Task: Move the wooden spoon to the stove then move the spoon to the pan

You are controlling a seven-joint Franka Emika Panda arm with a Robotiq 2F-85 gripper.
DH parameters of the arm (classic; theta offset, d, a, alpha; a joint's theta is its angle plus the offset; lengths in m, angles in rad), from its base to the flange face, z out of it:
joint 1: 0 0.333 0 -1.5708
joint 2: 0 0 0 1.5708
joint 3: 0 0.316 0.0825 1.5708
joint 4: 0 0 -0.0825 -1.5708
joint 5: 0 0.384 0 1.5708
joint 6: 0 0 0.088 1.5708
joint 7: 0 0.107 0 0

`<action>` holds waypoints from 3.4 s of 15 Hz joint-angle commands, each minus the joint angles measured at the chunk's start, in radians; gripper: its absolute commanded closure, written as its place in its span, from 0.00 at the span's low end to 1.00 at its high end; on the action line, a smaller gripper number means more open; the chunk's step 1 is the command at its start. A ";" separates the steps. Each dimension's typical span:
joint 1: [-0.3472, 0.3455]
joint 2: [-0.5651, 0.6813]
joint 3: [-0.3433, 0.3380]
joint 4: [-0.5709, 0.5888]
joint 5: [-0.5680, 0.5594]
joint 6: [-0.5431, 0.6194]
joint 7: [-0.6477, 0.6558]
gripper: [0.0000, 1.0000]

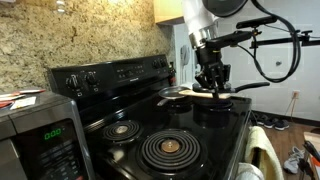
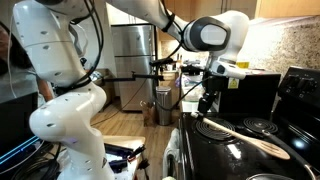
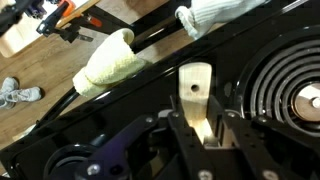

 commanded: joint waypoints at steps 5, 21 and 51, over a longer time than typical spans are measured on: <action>0.023 0.061 -0.035 0.061 -0.006 0.012 0.002 0.93; 0.034 0.411 -0.142 0.446 -0.070 -0.033 0.311 0.93; -0.004 0.756 -0.201 0.974 0.155 -0.294 0.110 0.93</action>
